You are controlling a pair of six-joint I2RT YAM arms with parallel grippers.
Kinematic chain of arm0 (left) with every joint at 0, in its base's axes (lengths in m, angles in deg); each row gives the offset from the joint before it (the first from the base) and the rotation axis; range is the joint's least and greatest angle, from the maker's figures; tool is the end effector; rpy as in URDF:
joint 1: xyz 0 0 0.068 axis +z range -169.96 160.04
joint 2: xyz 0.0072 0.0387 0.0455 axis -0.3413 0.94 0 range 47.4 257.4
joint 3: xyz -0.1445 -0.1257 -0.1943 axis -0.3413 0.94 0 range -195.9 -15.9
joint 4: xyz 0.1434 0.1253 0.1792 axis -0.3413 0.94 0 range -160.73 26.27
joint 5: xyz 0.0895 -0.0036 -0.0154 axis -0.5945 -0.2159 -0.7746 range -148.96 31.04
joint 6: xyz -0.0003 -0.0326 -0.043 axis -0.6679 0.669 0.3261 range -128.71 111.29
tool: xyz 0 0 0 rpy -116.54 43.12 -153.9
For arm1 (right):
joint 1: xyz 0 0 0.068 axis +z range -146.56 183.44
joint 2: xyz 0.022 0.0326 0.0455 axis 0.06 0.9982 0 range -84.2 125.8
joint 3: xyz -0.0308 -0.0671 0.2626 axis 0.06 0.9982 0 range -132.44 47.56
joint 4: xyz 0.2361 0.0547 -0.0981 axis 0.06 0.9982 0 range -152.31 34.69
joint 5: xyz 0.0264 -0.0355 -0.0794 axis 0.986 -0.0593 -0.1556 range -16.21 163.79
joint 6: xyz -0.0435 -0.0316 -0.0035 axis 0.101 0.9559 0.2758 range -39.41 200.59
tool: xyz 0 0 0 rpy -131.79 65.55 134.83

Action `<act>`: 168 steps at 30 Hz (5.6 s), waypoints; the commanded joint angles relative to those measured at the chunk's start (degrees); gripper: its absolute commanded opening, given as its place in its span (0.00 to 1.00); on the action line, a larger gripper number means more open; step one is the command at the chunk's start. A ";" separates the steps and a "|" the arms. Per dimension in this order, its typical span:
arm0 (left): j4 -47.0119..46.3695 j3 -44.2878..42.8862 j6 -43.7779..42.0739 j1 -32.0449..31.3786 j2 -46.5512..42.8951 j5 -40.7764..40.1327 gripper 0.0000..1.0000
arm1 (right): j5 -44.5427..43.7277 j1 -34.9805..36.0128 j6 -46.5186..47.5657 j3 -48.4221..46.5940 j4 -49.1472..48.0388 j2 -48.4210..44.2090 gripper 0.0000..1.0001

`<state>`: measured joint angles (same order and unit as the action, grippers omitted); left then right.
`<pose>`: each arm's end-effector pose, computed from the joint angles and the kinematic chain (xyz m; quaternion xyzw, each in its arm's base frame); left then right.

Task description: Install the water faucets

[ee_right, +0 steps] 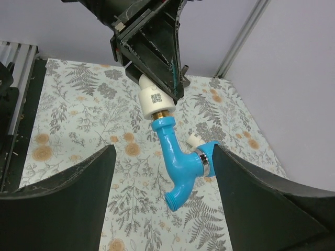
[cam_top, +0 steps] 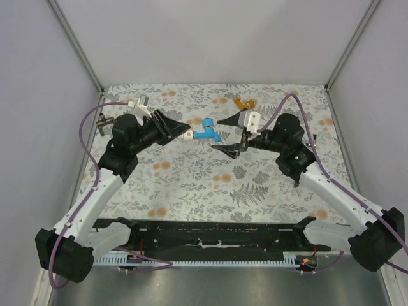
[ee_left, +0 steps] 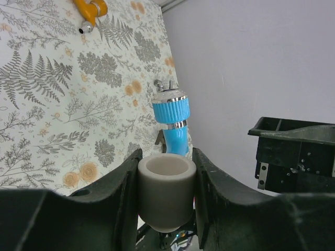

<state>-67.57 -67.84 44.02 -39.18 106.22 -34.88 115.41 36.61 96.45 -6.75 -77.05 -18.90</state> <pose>0.2205 -0.0923 0.3510 -0.0877 0.7562 -0.4985 0.4146 0.2064 0.1631 0.3720 -0.5010 0.4738 0.3428 0.6379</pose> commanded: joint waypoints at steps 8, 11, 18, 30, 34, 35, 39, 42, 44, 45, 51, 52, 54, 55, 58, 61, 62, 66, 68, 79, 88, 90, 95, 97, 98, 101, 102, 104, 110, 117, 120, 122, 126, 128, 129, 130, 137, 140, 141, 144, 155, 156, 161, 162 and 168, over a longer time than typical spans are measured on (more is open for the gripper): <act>-5.35 -5.10 3.87 0.24 -0.56 6.15 0.02 | 6.10 0.14 9.63 -6.78 5.95 6.41 0.85; -5.88 -5.54 3.08 0.24 -0.38 7.73 0.02 | 5.57 0.14 10.16 -7.74 6.39 8.61 0.85; -9.31 -6.15 1.32 0.24 -1.00 9.85 0.02 | 8.03 0.23 9.11 -9.16 10.00 11.78 0.84; -13.35 -3.96 -5.34 0.24 -1.78 7.74 0.02 | 14.27 0.05 -13.10 -5.73 -3.08 12.13 0.57; -19.04 0.42 -11.67 0.24 -4.68 3.79 0.02 | 13.23 0.05 -28.55 -4.76 -11.08 13.18 0.29; -21.68 2.53 -13.08 0.24 -5.56 2.65 0.02 | 12.00 -0.03 -32.60 -5.11 -11.97 13.80 0.22; -36.44 10.53 -18.35 0.24 -8.90 0.62 0.02 | 13.12 -0.38 -47.56 -8.62 -12.76 17.75 0.02; -42.26 13.88 -21.70 0.24 -9.70 0.45 0.02 | 14.44 -0.47 -59.51 -10.12 -19.16 20.48 0.03; -41.57 13.89 -21.09 0.33 -9.70 -0.78 0.02 | 14.36 -0.82 -63.31 -10.12 -22.33 20.92 0.12; -40.78 13.80 -20.22 0.24 -9.78 -1.31 0.02 | 13.84 -1.09 -63.41 -9.95 -22.35 20.66 0.18; -26.92 11.26 -12.75 0.24 -10.58 -11.23 0.02 | 9.97 -1.88 -47.71 -9.77 -9.98 15.40 0.43; -23.76 10.12 -11.61 0.33 -10.40 -12.03 0.02 | 8.75 -1.97 -43.76 -9.51 -7.61 13.99 0.45; -19.43 8.71 -10.11 0.24 -10.31 -12.74 0.02 | 6.29 -2.05 -36.28 -8.54 -3.12 11.18 0.52; -18.20 8.18 -9.49 0.33 -10.40 -12.65 0.02 | 4.36 -1.97 -32.25 -7.93 -1.53 9.86 0.54; -15.47 6.60 -8.00 0.33 -10.75 -12.30 0.02 | -1.70 -1.97 -23.97 -6.43 3.65 5.47 0.68; -13.54 5.01 -6.94 0.33 -11.10 -12.65 0.02 | -8.38 -1.97 -18.86 -5.12 6.04 1.95 0.90; -12.92 4.40 -6.42 0.24 -11.19 -12.82 0.02 | -10.23 -1.97 -17.80 -4.33 6.22 0.89 0.98; -9.32 1.33 -3.87 0.33 -10.75 -14.23 0.02 | -13.94 -1.97 -12.52 -1.43 6.22 -1.75 0.98; -6.60 -0.52 -1.94 0.24 -9.79 -14.84 0.02 | -13.59 -1.97 -11.64 -0.81 6.57 -1.49 0.98; -3.51 -4.48 9.75 0.24 -6.01 -12.13 0.02 | -19.91 2.34 -4.79 12.47 -16.80 1.32 0.98; -6.50 -5.01 13.19 0.24 -4.60 -8.61 0.02 | -23.35 3.30 -12.59 12.56 -35.78 10.63 0.98; -6.59 -4.57 13.27 0.33 -4.60 -8.78 0.02 | -22.91 3.57 -14.70 11.86 -37.81 11.69 0.98; -6.41 -3.52 10.56 0.24 -4.86 -10.97 0.02 | -20.36 3.92 -21.91 10.80 -40.89 11.96 0.98; -5.36 -3.86 8.02 0.24 -4.69 -11.94 0.02 | -18.35 3.92 -25.34 10.27 -40.63 11.70 0.98; -4.75 -4.13 6.44 0.24 -4.69 -11.95 0.02 | -17.20 3.83 -26.57 9.66 -39.67 11.43 0.98; -3.51 -5.36 -0.58 0.24 -4.34 -11.69 0.02 | -16.75 3.92 -31.05 8.78 -39.83 11.17 0.98; -1.86 -5.88 -3.13 0.33 -4.34 -11.16 0.02 | -17.62 3.92 -32.19 8.86 -39.92 11.08 0.98; -1.32 -6.50 -7.71 0.24 -4.25 -8.80 0.02 | -19.56 3.92 -32.56 8.16 -38.27 10.64 0.98; 1.76 -9.23 -18.79 0.24 -3.81 1.31 0.02 | -27.82 3.75 -28.52 2.73 -23.00 9.23 0.98; -0.69 -8.27 -20.57 0.24 -3.72 11.95 0.02 | -29.50 2.87 -27.28 -4.49 -7.34 11.34 0.98; -2.89 -6.86 -18.81 0.24 -3.98 12.40 0.02 | -29.59 1.38 -27.54 -6.42 -1.27 11.96 0.98; -2.89 -6.51 -18.19 0.33 -3.99 10.48 0.02 | -28.53 -0.03 -27.90 -6.08 -0.29 11.00 0.98; -2.54 -5.98 -15.74 0.24 -3.81 6.52 0.02 | -28.80 -1.00 -21.16 -5.47 2.78 7.13 0.98; -1.84 -5.54 -13.80 0.24 -3.37 4.15 0.02 | -27.31 -0.91 -16.49 -3.54 1.83 4.41 0.98; -1.23 -5.54 -12.75 0.24 -3.02 2.92 0.02 | -26.26 -1.09 -13.08 -2.40 1.21 2.75 0.98; -0.53 -5.54 -11.78 0.33 -2.76 1.95 0.02 | -24.59 -1.17 -10.61 -1.25 0.42 1.42 0.98; 0.98 -5.71 -3.78 0.33 -0.38 -0.26 0.02 | -9.66 -1.00 3.12 4.29 -1.95 -5.00 0.98; -0.34 -5.71 -1.23 0.41 0.06 1.58 0.02 | -5.69 -0.48 6.90 4.03 -2.92 -4.22 0.98; -0.43 -5.80 -0.79 0.41 0.06 1.68 0.02 | -5.07 -0.12 8.39 3.16 -2.58 -3.69 0.98; -0.26 -5.98 -0.17 0.33 -0.29 1.94 0.02 | -4.71 1.28 12.96 0.70 0.14 -1.32 0.98; -0.08 -6.77 0.97 0.24 -0.73 4.40 0.02 | -5.50 3.83 16.84 -3.00 -3.28 7.82 0.98; -0.26 -6.94 0.97 0.24 -0.73 4.92 0.02 | -5.50 3.92 16.84 -3.09 -3.36 8.70 0.98; -2.36 -7.29 0.27 0.24 -0.82 7.12 0.02 | -5.51 4.01 15.26 -2.56 -3.01 10.46 0.98; -2.80 -7.30 0.09 0.24 -0.65 7.65 0.02 | -5.33 4.01 14.65 -2.39 -2.66 10.55 0.97; -5.97 -7.91 -2.98 0.33 -0.64 9.67 0.02 | -1.03 4.01 8.59 -3.61 1.90 10.20 0.85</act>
<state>-66.48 -72.57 42.64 -38.98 106.81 -28.48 110.23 40.35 109.95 -7.55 -77.46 -8.24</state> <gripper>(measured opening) 0.447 0.902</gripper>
